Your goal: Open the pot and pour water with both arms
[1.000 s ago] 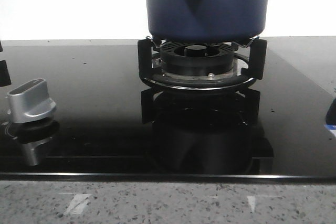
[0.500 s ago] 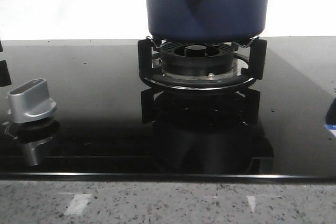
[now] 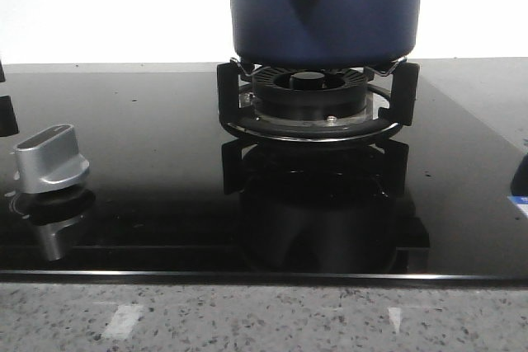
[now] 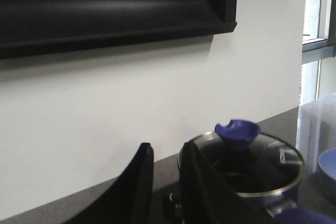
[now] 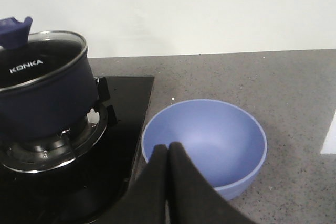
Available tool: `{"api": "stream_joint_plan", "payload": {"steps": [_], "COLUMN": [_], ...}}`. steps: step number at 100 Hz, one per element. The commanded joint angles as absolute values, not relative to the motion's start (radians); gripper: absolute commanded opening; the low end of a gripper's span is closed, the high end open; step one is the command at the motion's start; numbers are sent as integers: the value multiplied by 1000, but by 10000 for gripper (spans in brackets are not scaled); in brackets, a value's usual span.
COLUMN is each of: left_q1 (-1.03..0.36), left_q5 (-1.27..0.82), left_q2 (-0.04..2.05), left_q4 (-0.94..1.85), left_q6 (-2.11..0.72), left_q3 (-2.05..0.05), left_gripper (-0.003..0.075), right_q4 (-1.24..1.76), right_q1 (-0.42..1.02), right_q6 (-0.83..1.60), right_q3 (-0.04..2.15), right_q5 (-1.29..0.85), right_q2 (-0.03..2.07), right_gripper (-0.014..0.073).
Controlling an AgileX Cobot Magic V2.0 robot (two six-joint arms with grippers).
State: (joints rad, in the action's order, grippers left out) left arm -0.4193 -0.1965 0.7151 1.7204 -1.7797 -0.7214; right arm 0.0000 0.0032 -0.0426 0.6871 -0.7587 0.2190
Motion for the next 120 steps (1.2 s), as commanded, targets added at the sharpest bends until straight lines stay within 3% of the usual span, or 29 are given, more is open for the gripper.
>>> {"api": "stream_joint_plan", "payload": {"steps": [1,25,120], "left_q1": [-418,-418,-418], "left_q5": [-178,-54,-9], "left_q2": [601,425,418], "left_q4": [1712,1697,1697], "left_q6": [-1778,-1778,-1778], "left_q3": [-644,-525,-525], "left_gripper": [-11,-20,-20], "right_q4": [0,15,17], "right_q1": [5,5,5], "right_q6": [-30,-30,-30], "right_q3": [661,573,571], "right_q5": [-621,-411,-436], "right_q2": [188,109,108], "right_gripper": [-75,-74,-74]}}
